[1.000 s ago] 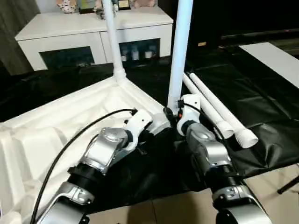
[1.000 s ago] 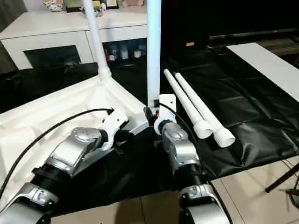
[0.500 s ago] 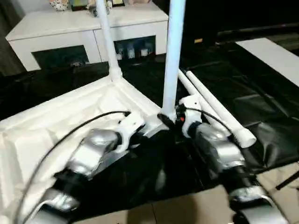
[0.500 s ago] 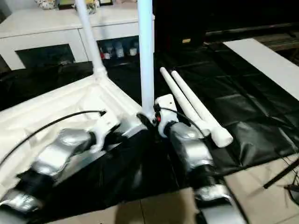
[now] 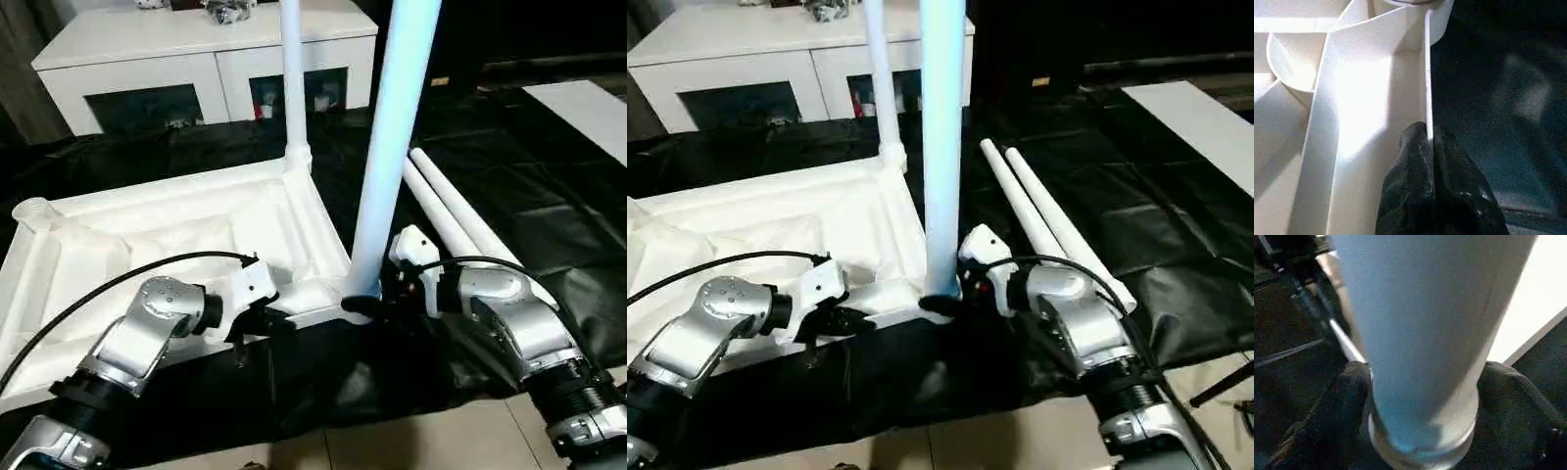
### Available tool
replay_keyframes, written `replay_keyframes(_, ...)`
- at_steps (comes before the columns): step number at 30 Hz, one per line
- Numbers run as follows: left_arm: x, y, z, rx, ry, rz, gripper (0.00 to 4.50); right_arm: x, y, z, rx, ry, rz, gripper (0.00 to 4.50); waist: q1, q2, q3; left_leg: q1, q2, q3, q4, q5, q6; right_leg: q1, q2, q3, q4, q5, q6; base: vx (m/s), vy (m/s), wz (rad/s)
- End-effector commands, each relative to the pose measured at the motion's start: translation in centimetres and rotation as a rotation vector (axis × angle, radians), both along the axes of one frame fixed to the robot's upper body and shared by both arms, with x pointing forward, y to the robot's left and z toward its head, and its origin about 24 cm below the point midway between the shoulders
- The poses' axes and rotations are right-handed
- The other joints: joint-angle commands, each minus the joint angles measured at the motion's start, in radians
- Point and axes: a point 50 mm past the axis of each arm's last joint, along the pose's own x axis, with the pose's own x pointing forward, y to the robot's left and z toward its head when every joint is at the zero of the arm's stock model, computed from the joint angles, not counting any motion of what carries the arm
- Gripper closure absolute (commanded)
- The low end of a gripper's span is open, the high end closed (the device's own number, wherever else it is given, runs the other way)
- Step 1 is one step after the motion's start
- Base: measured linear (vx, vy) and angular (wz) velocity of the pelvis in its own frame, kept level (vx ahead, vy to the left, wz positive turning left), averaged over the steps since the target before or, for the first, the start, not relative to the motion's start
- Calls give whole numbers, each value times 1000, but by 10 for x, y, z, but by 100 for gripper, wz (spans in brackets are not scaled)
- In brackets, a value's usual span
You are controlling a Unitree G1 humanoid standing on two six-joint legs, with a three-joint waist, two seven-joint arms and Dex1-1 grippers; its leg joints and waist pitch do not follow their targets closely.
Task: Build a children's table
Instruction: Rotate leg to tighten
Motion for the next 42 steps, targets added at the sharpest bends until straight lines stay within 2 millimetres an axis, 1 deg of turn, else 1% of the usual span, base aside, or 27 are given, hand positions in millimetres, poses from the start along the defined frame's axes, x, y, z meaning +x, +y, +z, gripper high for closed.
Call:
replay_keyframes(1,1,1,6,-5,-29,-27,450,-2,1,2,4,0,26,110,-2,-8,-63,33,44,-17,-76,-256,38,42,-37,19,-47,-189,-241,0,0,0)
replay_keyframes(4,2,2,7,-3,-30,-24,450,-3,2,1,5,12,44,130,-1,-9,-64,34,44,-18,-75,-247,34,41,-37,20,-47,-183,-239,0,0,0)
replay_keyframes(8,3,2,7,-6,-34,-20,450,-2,4,0,20,18,28,172,0,-9,-65,31,43,-17,-71,-219,43,42,-37,19,-43,-155,-245,0,0,0)
replay_keyframes(12,3,2,6,-8,-35,-18,450,0,5,-2,37,18,-3,181,0,-7,-66,31,43,-17,-69,-212,46,43,-36,17,-41,-145,-249,0,0,0)
replay_keyframes(15,5,0,4,-10,-29,12,450,5,6,-10,30,16,-110,182,-3,-6,-65,32,42,-16,-70,-230,37,39,-36,18,-44,-171,-248,0,0,0)
replay_keyframes(16,5,-1,3,-12,-28,23,450,6,6,-12,27,16,-141,183,-6,-7,-64,30,41,-18,-72,-245,26,41,-37,18,-45,-190,-244,0,0,0)
replay_keyframes(17,7,-4,1,-21,-28,58,450,10,7,-18,21,22,-231,183,-10,-6,-61,30,41,-18,-75,-259,14,38,-36,18,-46,-213,-237,0,0,0)
replay_keyframes(18,8,-5,0,-24,-28,68,450,11,7,-20,19,25,-258,183,-13,-8,-59,31,40,-18,-76,-276,8,37,-36,19,-49,-233,-232,0,0,0)
replay_keyframes(19,12,-8,-1,-30,-38,116,450,13,9,-25,42,59,-330,183,-15,-10,-59,33,40,-20,-77,-302,-6,37,-37,20,-51,-271,-222,0,0,0)
replay_keyframes(20,22,-15,-4,-36,-61,235,450,16,15,-32,82,116,-467,183,-21,-9,-53,35,38,-18,-79,-337,-14,33,-37,22,-58,-319,-212,0,0,0)
replay_keyframes(21,22,-15,-4,-36,-61,235,450,16,15,-32,82,116,-467,183,-22,-7,-50,38,38,-20,-80,-361,-24,29,-38,22,-61,-357,-205,0,0,0)
replay_keyframes(22,26,-19,-5,-40,-64,283,450,17,19,-37,89,137,-529,183,-27,-10,-47,45,36,-24,-82,-411,-41,26,-38,20,-69,-441,-182,0,0,0)
replay_keyframes(23,30,-23,-5,-44,-64,333,450,19,22,-40,88,145,-595,184,-30,-10,-46,50,37,-26,-84,-443,-54,22,-41,20,-75,-491,-163,0,0,0)
replay_keyframes(24,34,-28,-5,-52,-63,377,450,21,26,-44,88,158,-671,184,-30,-7,-45,51,36,-29,-84,-450,-61,22,-42,19,-77,-507,-154,0,0,0)
replay_keyframes(25,35,-30,-5,-56,-62,395,450,21,27,-46,88,164,-704,184,-33,-10,-47,50,34,-31,-84,-454,-65,23,-42,17,-81,-526,-140,0,0,0)
replay_keyframes(26,38,-35,-5,-58,-56,429,450,23,32,-49,98,184,-778,184,-33,-9,-48,49,33,-33,-85,-456,-64,23,-41,16,-82,-532,-131,0,0,0)
replay_keyframes(27,41,-42,-6,-58,-51,464,450,25,38,-52,116,207,-862,184,-38,-8,-45,48,33,-33,-87,-464,-64,21,-41,15,-85,-543,-123,0,0,0)
replay_keyframes(28,42,-43,-6,-56,-52,472,450,26,40,-53,122,210,-882,184,-42,-7,-45,51,30,-36,-86,-482,-66,19,-40,11,-90,-567,-112,0,0,0)
replay_keyframes(29,45,-49,-6,-51,-58,493,450,28,47,-53,137,211,-934,184,-44,0,-45,52,31,-39,-89,-499,-69,19,-41,8,-94,-571,-104,0,0,0)
replay_keyframes(31,48,-58,-6,-44,-71,513,450,30,58,-51,141,189,-969,184,-48,1,-45,52,31,-43,-93,-525,-70,21,-39,3,-98,-554,-98,0,0,0)
replay_keyframes(34,49,-64,-6,-39,-79,518,450,32,67,-49,135,170,-971,184,-47,-1,-44,57,28,-46,-94,-558,-69,15,-36,2,-103,-552,-93,0,0,0)
replay_keyframes(35,50,-68,-4,-46,-85,512,450,35,73,-45,138,136,-949,184,-49,0,-45,56,28,-49,-97,-581,-66,17,-38,0,-104,-557,-89,0,0,0)
replay_keyframes(37,49,-68,-3,-57,-85,493,450,36,76,-39,180,112,-900,184,-51,2,-46,51,29,-53,-101,-586,-63,22,-38,-1,-101,-532,-91,0,0,0)
replay_keyframes(38,48,-68,-3,-59,-85,487,450,37,76,-36,191,101,-888,149,-51,2,-46,50,29,-53,-102,-585,-63,23,-38,-1,-101,-521,-93,0,0,0)
replay_keyframes(39,47,-67,-2,-64,-89,472,450,37,76,-34,202,93,-872,128,-50,1,-49,49,30,-52,-103,-571,-60,26,-39,1,-99,-491,-101,0,0,0)
replay_keyframes(40,46,-66,-2,-71,-88,458,450,38,75,-32,213,80,-860,115,-47,-1,-50,47,30,-50,-103,-552,-53,27,-40,4,-97,-466,-111,0,0,0)
replay_keyframes(42,43,-63,-1,-84,-96,415,450,39,73,-27,233,63,-818,112,-49,-1,-49,40,30,-50,-103,-537,-43,31,-43,5,-95,-447,-122,0,0,0)
